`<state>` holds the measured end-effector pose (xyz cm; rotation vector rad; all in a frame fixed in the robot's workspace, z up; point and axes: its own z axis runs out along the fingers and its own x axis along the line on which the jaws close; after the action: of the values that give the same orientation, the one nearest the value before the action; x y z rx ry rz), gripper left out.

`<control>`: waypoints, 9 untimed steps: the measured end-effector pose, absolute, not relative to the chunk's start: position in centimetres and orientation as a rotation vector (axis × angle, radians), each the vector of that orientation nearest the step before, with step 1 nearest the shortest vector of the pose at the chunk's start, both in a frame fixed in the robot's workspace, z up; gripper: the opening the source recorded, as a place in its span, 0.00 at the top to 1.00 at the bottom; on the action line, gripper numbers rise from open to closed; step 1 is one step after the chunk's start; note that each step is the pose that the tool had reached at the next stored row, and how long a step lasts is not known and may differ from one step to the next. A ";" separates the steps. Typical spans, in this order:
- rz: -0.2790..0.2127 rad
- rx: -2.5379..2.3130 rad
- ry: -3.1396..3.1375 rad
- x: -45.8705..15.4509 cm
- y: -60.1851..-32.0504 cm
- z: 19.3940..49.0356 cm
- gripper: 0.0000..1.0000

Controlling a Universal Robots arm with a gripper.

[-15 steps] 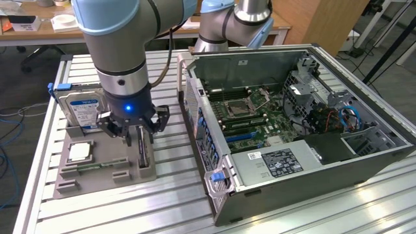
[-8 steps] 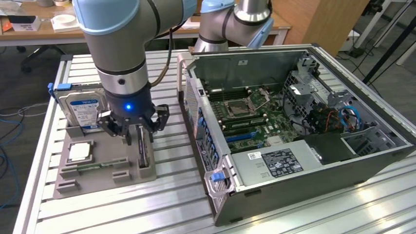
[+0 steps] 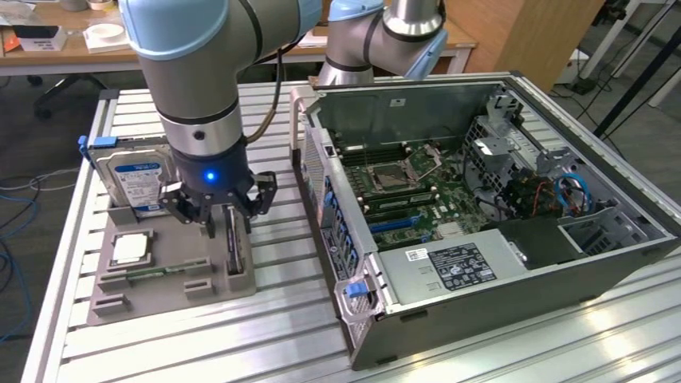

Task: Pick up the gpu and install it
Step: 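Pick up the gpu and move the gpu toward the slot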

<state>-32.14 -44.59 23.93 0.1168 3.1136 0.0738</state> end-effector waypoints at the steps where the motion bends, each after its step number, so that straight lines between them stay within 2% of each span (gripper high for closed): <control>1: 0.074 0.117 3.114 -32.1 -44.6 23.9 0.45; 9: 0.074 0.117 3.113 -32.1 -44.6 23.9 0.47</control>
<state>-32.13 -44.59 23.92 0.1167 3.1134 0.0741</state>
